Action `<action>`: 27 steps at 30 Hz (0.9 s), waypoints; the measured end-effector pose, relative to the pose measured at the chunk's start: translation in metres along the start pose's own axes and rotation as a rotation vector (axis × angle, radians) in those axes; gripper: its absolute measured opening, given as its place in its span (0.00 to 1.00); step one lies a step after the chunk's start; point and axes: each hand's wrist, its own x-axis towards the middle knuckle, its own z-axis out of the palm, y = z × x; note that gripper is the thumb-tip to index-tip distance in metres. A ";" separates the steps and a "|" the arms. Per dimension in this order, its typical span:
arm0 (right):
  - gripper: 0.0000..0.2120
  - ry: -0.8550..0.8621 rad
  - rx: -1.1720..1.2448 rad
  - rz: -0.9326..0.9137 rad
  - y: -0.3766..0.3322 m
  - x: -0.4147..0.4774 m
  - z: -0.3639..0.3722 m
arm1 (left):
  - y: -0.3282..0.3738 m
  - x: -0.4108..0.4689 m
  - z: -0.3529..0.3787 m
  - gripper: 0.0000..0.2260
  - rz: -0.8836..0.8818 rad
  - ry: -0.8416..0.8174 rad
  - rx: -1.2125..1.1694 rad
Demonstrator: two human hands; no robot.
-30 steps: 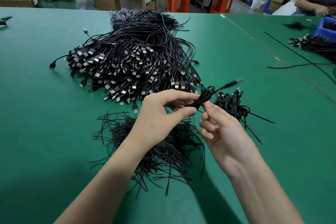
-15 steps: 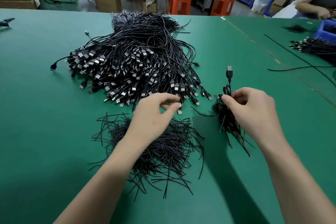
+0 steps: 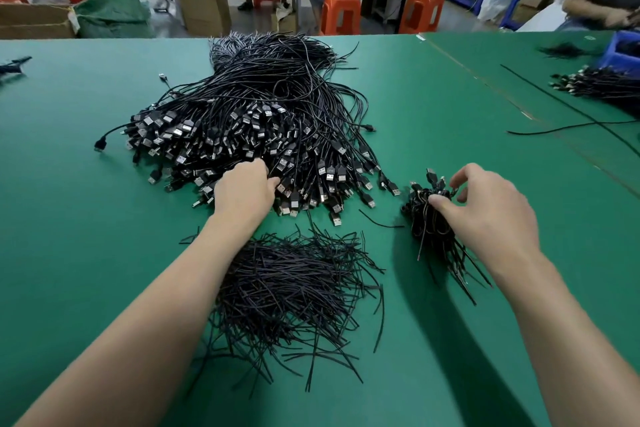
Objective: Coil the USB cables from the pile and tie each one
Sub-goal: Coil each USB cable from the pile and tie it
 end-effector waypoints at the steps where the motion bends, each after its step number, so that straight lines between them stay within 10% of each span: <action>1: 0.14 0.037 -0.003 -0.025 -0.002 -0.003 -0.002 | 0.000 0.001 0.000 0.14 -0.001 -0.007 0.036; 10: 0.05 -0.068 0.466 -0.261 -0.047 -0.035 0.006 | 0.017 -0.017 -0.032 0.08 0.018 -0.206 -0.300; 17: 0.18 -0.342 0.833 -0.169 -0.076 -0.053 0.012 | 0.045 -0.083 -0.103 0.07 0.431 -0.395 -0.656; 21: 0.30 -0.812 1.468 0.140 -0.085 -0.064 0.008 | 0.058 -0.116 -0.117 0.09 0.637 -0.394 -0.473; 27: 0.20 -0.716 1.651 0.345 -0.083 -0.058 0.007 | 0.049 -0.117 -0.116 0.16 0.557 -0.194 -0.253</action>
